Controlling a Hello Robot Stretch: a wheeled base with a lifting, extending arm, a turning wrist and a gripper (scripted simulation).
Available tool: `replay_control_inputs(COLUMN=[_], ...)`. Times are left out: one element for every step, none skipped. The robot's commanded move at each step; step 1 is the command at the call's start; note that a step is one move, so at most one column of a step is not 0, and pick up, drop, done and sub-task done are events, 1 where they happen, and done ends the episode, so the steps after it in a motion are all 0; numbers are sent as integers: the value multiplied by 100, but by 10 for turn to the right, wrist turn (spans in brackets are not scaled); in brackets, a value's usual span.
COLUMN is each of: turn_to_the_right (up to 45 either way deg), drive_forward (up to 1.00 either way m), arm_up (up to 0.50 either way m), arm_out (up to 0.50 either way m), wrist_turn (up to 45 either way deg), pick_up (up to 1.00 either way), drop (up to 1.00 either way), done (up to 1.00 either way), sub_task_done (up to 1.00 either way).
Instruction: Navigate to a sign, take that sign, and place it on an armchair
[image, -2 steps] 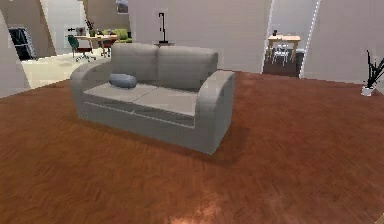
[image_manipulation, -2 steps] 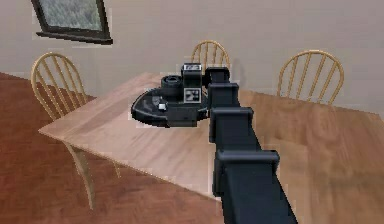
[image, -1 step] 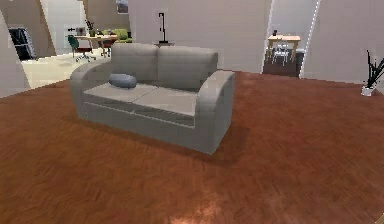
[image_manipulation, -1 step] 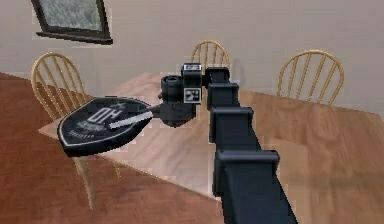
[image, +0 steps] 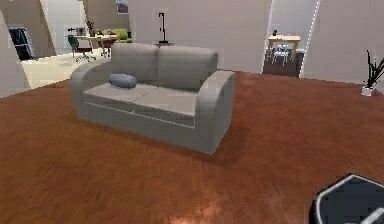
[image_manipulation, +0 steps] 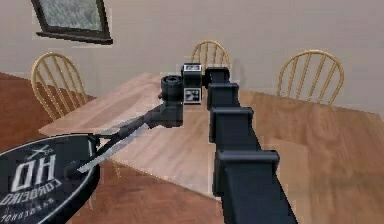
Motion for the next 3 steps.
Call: replay_control_inputs(turn_to_the_right=[0, 0, -450], drive_forward=[0, 0, 0], arm_up=[0, 0, 0], arm_out=[0, -24, 0], wrist_turn=[-360, 0, 0], pick_up=[0, 0, 0], drop=[0, 0, 0], done=[0, 0, 0], sub_task_done=[0, 0, 0])
